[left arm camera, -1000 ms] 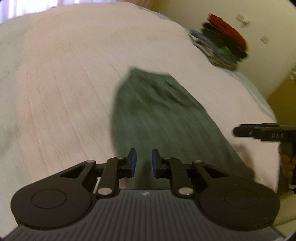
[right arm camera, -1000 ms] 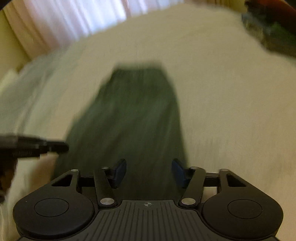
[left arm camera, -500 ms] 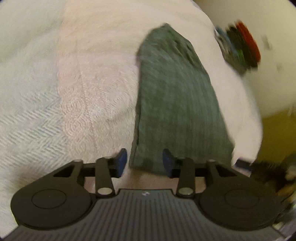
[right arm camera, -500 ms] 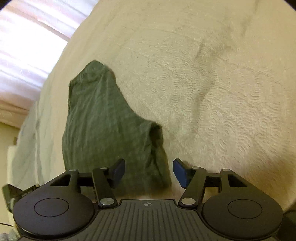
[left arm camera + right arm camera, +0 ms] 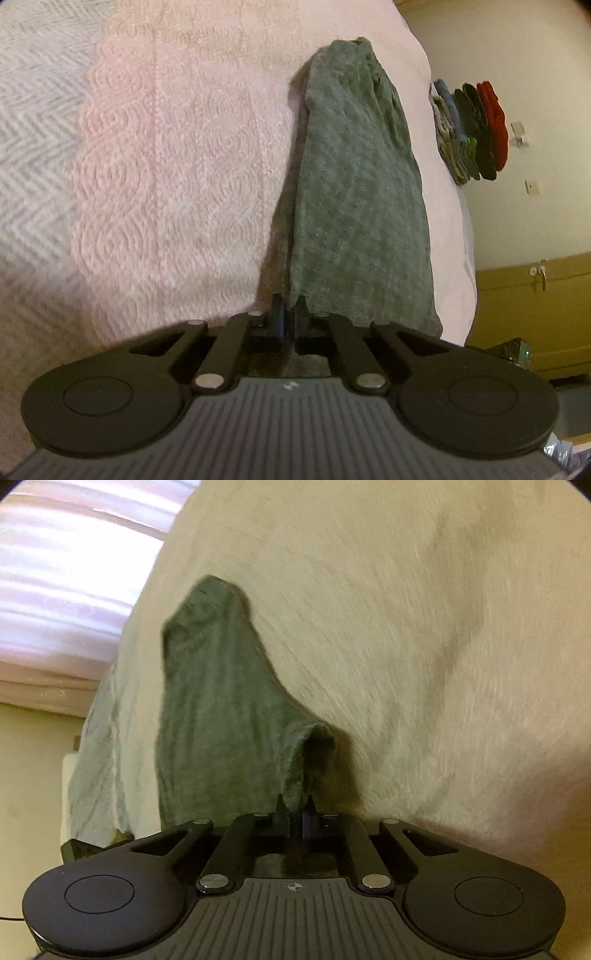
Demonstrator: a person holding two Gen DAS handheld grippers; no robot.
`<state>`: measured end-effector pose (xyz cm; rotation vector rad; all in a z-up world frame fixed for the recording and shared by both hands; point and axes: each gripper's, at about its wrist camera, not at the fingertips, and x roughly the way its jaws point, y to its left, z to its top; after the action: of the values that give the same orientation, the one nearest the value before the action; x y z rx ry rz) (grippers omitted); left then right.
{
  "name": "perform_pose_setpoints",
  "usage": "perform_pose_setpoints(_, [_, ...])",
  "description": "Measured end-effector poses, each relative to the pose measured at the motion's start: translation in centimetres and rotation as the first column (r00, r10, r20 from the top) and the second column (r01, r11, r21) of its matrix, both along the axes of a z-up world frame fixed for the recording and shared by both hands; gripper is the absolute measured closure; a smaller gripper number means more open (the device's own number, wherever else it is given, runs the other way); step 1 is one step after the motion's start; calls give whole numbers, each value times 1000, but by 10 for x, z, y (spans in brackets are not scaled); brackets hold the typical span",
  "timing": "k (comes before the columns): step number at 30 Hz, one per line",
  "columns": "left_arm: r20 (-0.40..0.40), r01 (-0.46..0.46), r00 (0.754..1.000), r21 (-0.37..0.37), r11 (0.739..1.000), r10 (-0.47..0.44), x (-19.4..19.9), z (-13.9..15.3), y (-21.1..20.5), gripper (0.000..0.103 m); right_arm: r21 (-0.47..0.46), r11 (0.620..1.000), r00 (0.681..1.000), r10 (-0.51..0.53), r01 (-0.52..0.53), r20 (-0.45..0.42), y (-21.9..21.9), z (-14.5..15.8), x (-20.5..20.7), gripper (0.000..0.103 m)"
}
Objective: Fold clothes
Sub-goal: 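Pinch the folded end with both grippers and pull it straight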
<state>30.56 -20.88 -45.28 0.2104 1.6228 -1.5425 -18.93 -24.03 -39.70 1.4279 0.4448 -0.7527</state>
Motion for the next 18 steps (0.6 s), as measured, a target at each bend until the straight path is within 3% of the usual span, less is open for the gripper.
perform_pose_setpoints(4, [-31,-96,995,-43,994,95,1,25,18,102,-69,997,998,49,-47,31,-13,47,-19,100])
perform_pose_setpoints(8, [-71,-153,987,-89,984,147,-23,57,46,102,-123,984,991,131,-132,-19,-25,75,-40,100])
perform_pose_setpoints(11, [-74,-171,983,-82,982,165,-54,59,69,102,-78,984,984,152,-159,-88,-23,60,-60,100])
perform_pose_setpoints(15, [-56,-223,974,-25,975,221,-98,35,95,102,-20,987,968,152,-160,-201,-18,30,-73,99])
perform_pose_setpoints(18, [66,-251,966,-3,968,250,-123,23,107,98,-22,988,933,135,-151,-334,-16,30,-66,87])
